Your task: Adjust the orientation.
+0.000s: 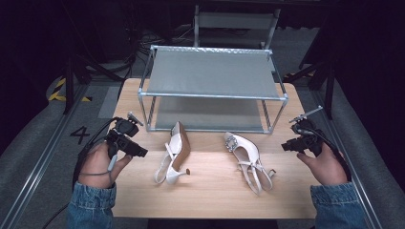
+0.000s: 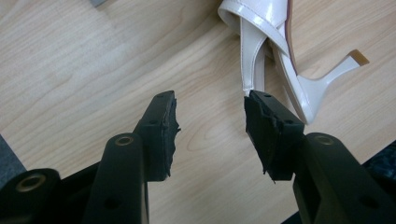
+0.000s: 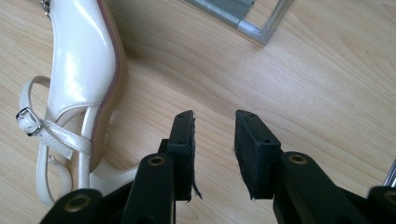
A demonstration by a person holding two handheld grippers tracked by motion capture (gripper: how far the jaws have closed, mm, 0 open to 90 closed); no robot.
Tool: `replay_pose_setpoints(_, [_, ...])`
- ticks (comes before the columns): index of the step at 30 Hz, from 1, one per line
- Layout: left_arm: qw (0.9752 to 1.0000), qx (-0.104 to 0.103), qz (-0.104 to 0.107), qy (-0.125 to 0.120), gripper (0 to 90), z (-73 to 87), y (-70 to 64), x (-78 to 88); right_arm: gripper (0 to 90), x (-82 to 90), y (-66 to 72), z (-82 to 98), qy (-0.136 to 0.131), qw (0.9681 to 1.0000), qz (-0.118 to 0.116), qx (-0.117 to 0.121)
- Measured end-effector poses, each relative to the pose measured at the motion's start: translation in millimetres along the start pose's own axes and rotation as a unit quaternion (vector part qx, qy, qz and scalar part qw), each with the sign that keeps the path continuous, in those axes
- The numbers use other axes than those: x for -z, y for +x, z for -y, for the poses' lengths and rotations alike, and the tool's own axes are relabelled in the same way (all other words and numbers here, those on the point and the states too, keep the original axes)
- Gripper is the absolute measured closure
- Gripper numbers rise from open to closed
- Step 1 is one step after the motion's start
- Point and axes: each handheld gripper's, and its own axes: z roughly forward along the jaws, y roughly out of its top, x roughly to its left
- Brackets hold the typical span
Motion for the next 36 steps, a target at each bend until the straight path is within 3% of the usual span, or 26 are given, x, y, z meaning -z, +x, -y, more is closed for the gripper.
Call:
replay_pose_setpoints(8, [0.9996,-0.019,0.016,0.013,53.3,-4.5,-9.3,-4.2,63.6,-1.4,-0.8,1.3,-0.002,1.0,0.0,0.0])
replay_pose_setpoints(16, [0.9984,-0.044,0.034,0.006,50.0,-11.8,-20.0,-9.7,61.6,-3.8,1.8,2.1,-0.001,1.0,-0.003,-0.001])
replay_pose_setpoints(23, [0.9971,-0.054,0.052,0.011,48.2,-21.5,-28.9,-27.1,60.4,-11.6,4.3,1.3,0.01,0.9999,-0.004,0.005])
replay_pose_setpoints(30, [0.997,-0.043,0.063,0.008,48.0,-30.8,-29.1,-46.4,60.2,-13.0,6.6,1.5,0.013,0.9999,-0.002,0.009])
replay_pose_setpoints(36, [0.9966,-0.041,0.07,0.014,54.2,-39.4,-27.5,-61.4,60.4,-14.8,6.6,4.3,0.016,0.9998,-0.001,0.008])
